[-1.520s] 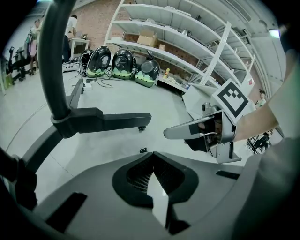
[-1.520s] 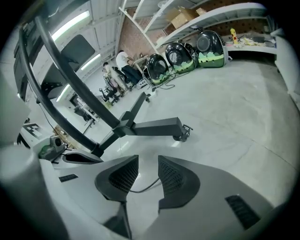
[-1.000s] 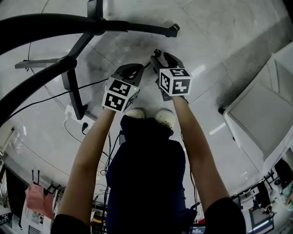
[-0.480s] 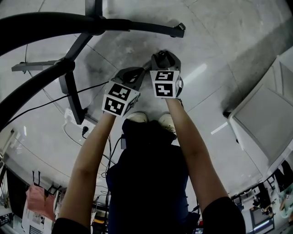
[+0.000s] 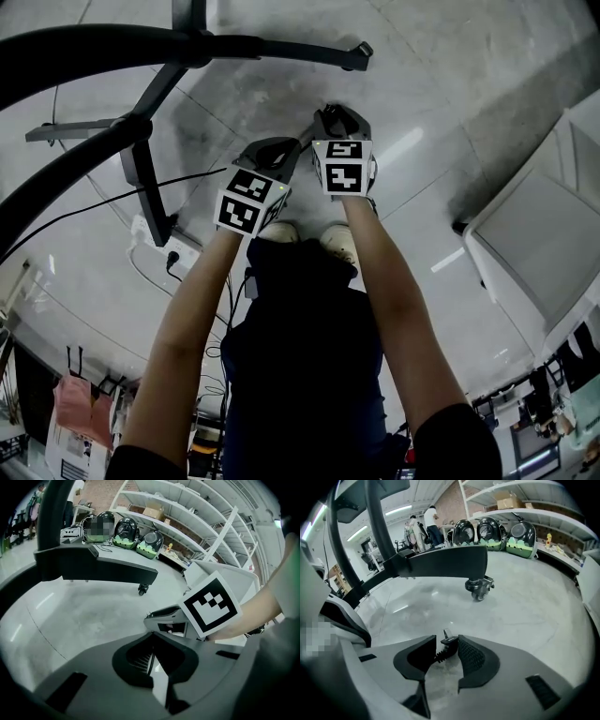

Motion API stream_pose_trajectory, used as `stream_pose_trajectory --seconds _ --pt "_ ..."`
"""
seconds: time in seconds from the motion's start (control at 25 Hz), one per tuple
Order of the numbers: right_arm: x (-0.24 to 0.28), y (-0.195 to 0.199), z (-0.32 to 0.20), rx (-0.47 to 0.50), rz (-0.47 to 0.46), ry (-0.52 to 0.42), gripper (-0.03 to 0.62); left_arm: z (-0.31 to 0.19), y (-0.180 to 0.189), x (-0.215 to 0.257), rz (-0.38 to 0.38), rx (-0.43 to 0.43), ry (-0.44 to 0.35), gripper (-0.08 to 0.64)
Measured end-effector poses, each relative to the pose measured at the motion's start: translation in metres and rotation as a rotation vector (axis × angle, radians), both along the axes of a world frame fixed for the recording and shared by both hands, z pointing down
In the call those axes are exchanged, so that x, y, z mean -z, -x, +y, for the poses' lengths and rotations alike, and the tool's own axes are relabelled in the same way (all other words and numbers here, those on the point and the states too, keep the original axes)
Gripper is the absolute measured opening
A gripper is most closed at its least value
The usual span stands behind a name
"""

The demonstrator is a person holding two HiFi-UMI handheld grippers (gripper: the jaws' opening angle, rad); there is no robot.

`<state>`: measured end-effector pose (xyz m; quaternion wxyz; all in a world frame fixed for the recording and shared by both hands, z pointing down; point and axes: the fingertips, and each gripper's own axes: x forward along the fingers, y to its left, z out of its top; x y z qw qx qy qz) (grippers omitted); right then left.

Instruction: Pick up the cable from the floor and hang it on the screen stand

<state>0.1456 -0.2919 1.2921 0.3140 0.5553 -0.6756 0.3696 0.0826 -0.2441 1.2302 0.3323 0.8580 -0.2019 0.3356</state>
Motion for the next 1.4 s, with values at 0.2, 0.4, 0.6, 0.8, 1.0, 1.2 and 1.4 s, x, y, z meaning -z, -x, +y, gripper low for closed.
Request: stream_pose_trajectory --seconds 0.2,0.4,0.6,0.8,1.0,1.2,1.4 --pt "0.025 -0.009 0.019 -0.045 -0.028 0.019 0.102 0.004 0.000 0.014 -0.017 0.033 0.038 0.008" --pt "0.063 -0.011 0.030 -0.044 -0.050 0.028 0.100 0.014 -0.001 0.043 -0.021 0.066 0.079 0.008" --pt "0.113 -0.010 0.029 -0.016 -0.045 0.005 0.098 0.019 -0.002 0.083 -0.024 0.068 0.091 0.008" --pt "0.173 -0.011 0.021 -0.029 -0.044 -0.050 0.098 0.013 -0.004 0.131 -0.012 0.093 0.087 0.008" --pt "0.225 -0.007 0.018 -0.009 -0.041 -0.067 0.098 0.005 -0.007 0.176 -0.006 0.098 0.080 0.008" --pt "0.268 -0.004 0.013 0.016 -0.032 -0.079 0.098 0.000 -0.009 0.217 0.002 0.101 0.073 0.008" --pt "0.305 0.002 0.014 0.034 -0.031 -0.087 0.098 -0.001 -0.008 0.249 0.001 0.100 0.063 0.008"
